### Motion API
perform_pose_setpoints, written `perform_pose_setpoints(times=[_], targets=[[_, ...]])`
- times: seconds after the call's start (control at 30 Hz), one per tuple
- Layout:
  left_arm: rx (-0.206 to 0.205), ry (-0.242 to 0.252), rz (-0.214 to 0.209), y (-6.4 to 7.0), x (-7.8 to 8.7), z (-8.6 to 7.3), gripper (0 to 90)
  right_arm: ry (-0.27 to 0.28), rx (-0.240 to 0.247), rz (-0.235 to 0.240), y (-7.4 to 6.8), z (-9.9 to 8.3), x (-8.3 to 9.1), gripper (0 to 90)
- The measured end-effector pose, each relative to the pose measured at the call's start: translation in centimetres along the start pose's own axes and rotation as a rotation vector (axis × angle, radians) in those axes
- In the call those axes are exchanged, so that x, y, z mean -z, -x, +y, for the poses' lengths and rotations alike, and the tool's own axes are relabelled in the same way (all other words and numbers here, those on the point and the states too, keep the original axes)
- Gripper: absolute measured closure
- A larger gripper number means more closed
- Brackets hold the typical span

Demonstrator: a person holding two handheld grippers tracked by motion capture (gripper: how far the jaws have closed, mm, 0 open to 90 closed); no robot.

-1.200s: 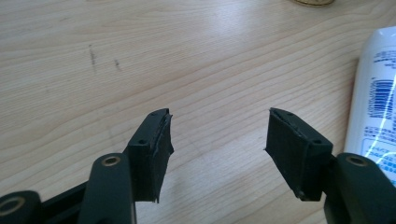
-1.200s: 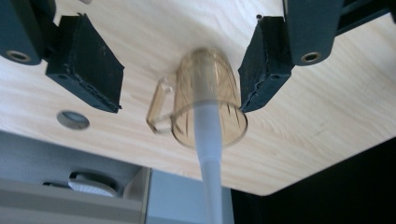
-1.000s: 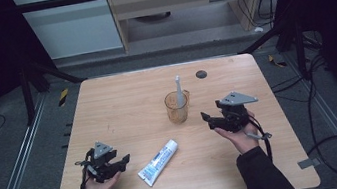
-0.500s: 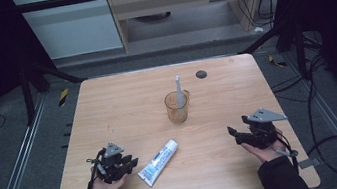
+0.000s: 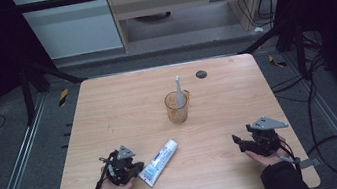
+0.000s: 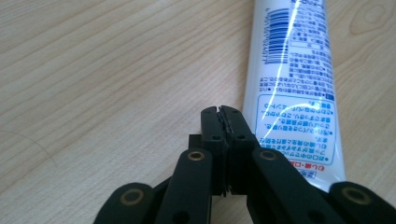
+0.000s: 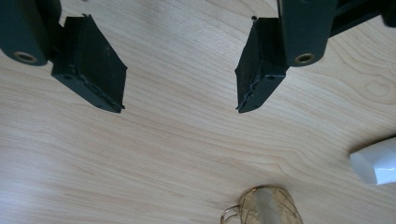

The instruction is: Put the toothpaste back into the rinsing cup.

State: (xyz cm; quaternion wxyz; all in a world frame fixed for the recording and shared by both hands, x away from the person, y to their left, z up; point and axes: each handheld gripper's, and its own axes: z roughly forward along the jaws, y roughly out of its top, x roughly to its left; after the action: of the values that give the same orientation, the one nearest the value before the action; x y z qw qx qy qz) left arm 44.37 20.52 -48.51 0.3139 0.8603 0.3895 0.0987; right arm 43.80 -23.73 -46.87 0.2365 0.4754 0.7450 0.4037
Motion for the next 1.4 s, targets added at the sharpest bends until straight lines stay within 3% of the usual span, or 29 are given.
perform_pose_setpoints(times=[0.33,0.7,1.0,1.4], targets=[[-0.052,-0.022,-0.073,2.4,-0.2,0.1,89.3,-0.005,-0.006,-0.013,0.3,-0.1,0.0,33.2],[-0.089,-0.028,-0.117,4.8,-0.8,0.4,89.3,-0.007,-0.008,-0.023,0.6,-0.3,-0.2,33.3],[-0.101,-0.015,-0.140,5.7,-1.5,1.0,89.4,-0.015,-0.013,-0.022,0.7,-0.4,-0.4,33.7],[-0.126,0.022,-0.141,7.3,-2.8,2.2,89.4,-0.021,-0.017,-0.031,1.0,-0.5,-0.5,33.8]])
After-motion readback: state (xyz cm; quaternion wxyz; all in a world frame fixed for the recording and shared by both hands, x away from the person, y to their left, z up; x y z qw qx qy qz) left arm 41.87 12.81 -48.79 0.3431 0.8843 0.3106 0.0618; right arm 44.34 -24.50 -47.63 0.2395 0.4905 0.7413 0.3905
